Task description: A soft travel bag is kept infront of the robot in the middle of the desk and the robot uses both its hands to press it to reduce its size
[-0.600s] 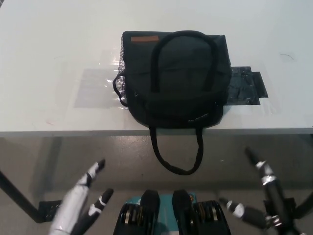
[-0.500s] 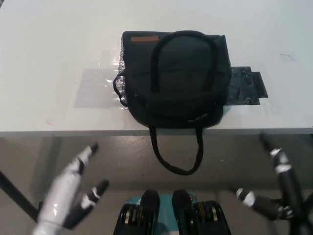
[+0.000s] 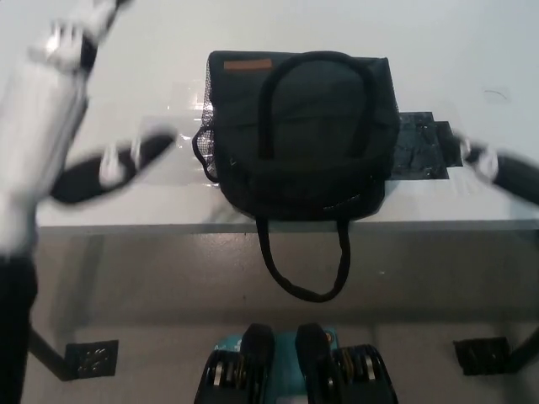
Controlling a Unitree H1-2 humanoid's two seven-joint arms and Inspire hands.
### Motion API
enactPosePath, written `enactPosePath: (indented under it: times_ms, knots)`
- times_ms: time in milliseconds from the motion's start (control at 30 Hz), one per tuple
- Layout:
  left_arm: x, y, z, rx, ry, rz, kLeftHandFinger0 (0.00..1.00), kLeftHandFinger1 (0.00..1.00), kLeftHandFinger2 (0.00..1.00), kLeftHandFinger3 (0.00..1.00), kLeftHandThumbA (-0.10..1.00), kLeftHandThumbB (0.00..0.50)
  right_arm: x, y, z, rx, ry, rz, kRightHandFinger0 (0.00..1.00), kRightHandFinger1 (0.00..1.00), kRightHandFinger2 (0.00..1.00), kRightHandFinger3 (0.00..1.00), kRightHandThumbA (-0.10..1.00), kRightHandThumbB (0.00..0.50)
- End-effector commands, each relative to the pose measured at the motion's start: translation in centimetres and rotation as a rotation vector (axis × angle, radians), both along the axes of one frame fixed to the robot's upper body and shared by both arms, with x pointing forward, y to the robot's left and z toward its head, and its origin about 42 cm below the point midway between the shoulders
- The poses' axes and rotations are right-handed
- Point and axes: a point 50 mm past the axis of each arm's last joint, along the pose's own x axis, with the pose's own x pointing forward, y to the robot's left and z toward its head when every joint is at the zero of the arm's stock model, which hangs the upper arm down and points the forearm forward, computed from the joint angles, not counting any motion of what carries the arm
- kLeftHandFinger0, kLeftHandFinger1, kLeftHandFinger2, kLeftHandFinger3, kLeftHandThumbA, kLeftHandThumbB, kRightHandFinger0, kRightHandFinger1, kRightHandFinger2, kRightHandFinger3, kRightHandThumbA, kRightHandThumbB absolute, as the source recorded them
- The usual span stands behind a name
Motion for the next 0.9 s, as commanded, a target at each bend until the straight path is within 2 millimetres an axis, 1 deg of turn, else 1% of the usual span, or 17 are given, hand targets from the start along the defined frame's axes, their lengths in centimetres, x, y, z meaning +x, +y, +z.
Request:
enactPosePath:
  times_ms: [0, 33, 67, 133, 167, 233, 300, 367, 467, 567, 633, 667, 700, 733, 767, 833, 867]
  knots:
    - [3.5, -0.9, 5.3, 0.099, -0.031, 0.098, 1.00, 1.00, 1.00, 1.00, 1.00, 0.309, 3.1, 1.9, 5.4, -0.073, 0.042, -0.014, 1.00, 1.00, 1.00, 1.00, 1.00, 0.266]
    - [5.0, -1.7, 6.5, 0.128, -0.047, 0.110, 1.00, 1.00, 1.00, 1.00, 1.00, 0.301, 4.2, 2.8, 6.7, -0.082, 0.046, 0.002, 1.00, 1.00, 1.00, 1.00, 1.00, 0.262]
    - [5.4, -1.9, 6.8, 0.137, -0.048, 0.114, 1.00, 1.00, 1.00, 1.00, 1.00, 0.300, 4.5, 2.9, 7.0, -0.083, 0.048, 0.007, 1.00, 1.00, 1.00, 1.00, 1.00, 0.257]
    - [7.6, -3.0, 8.7, 0.186, -0.041, 0.147, 1.00, 1.00, 1.00, 1.00, 1.00, 0.314, 6.6, 3.8, 8.7, -0.082, 0.072, 0.030, 1.00, 1.00, 1.00, 1.00, 1.00, 0.268]
    - [7.9, -3.2, 8.9, 0.191, -0.039, 0.150, 1.00, 1.00, 1.00, 1.00, 1.00, 0.316, 6.9, 3.8, 8.8, -0.081, 0.077, 0.032, 1.00, 1.00, 1.00, 1.00, 1.00, 0.270]
    - [9.8, -3.9, 10.2, 0.232, -0.016, 0.166, 1.00, 1.00, 1.00, 1.00, 1.00, 0.323, 8.5, 4.4, 9.9, -0.086, 0.116, 0.018, 1.00, 1.00, 1.00, 1.00, 1.00, 0.275]
    - [11.1, -4.6, 10.8, 0.248, -0.004, 0.165, 1.00, 1.00, 1.00, 1.00, 1.00, 0.313, 9.6, 4.8, 10.7, -0.088, 0.145, 0.009, 1.00, 1.00, 1.00, 1.00, 1.00, 0.275]
    - [12.5, -5.8, 11.2, 0.264, 0.014, 0.173, 1.00, 1.00, 1.00, 1.00, 1.00, 0.315, 11.3, 5.2, 11.5, -0.088, 0.169, 0.006, 1.00, 1.00, 1.00, 1.00, 1.00, 0.253]
    - [14.1, -7.0, 11.4, 0.259, 0.053, 0.172, 1.00, 1.00, 1.00, 1.00, 1.00, 0.323, 13.0, 5.9, 11.8, -0.054, 0.208, 0.025, 1.00, 1.00, 1.00, 1.00, 1.00, 0.245]
    - [16.3, -7.9, 10.8, 0.231, 0.147, 0.140, 1.00, 1.00, 1.00, 1.00, 1.00, 0.318, 14.9, 6.9, 11.9, 0.023, 0.267, 0.077, 1.00, 1.00, 1.00, 1.00, 1.00, 0.239]
    - [17.2, -8.2, 10.6, 0.216, 0.184, 0.145, 1.00, 1.00, 1.00, 1.00, 1.00, 0.334, 15.7, 7.5, 11.9, 0.026, 0.286, 0.084, 1.00, 1.00, 1.00, 1.00, 1.00, 0.233]
    - [18.0, -8.5, 10.3, 0.210, 0.226, 0.153, 1.00, 1.00, 1.00, 1.00, 1.00, 0.344, 16.5, 8.0, 12.1, 0.012, 0.303, 0.078, 1.00, 1.00, 1.00, 1.00, 1.00, 0.214]
    - [18.4, -8.6, 10.1, 0.212, 0.240, 0.162, 1.00, 1.00, 1.00, 1.00, 1.00, 0.342, 17.0, 8.3, 12.1, 0.003, 0.316, 0.073, 1.00, 1.00, 1.00, 1.00, 1.00, 0.214]
    - [19.0, -8.7, 9.9, 0.222, 0.249, 0.174, 1.00, 1.00, 1.00, 1.00, 1.00, 0.334, 17.5, 8.6, 11.9, 0.005, 0.340, 0.065, 1.00, 1.00, 1.00, 1.00, 1.00, 0.238]
    - [19.4, -9.0, 9.7, 0.215, 0.273, 0.183, 1.00, 1.00, 1.00, 1.00, 1.00, 0.336, 18.1, 8.9, 11.6, 0.009, 0.362, 0.064, 1.00, 1.00, 1.00, 1.00, 1.00, 0.248]
    - [20.0, -9.2, 9.1, 0.212, 0.309, 0.192, 1.00, 1.00, 1.00, 1.00, 1.00, 0.332, 18.8, 9.1, 11.0, 0.009, 0.397, 0.053, 1.00, 1.00, 1.00, 1.00, 1.00, 0.249]
    - [20.8, -9.5, 8.0, 0.215, 0.339, 0.198, 1.00, 1.00, 1.00, 1.00, 1.00, 0.314, 19.7, 9.3, 10.0, 0.016, 0.427, 0.038, 1.00, 1.00, 1.00, 1.00, 1.00, 0.212]
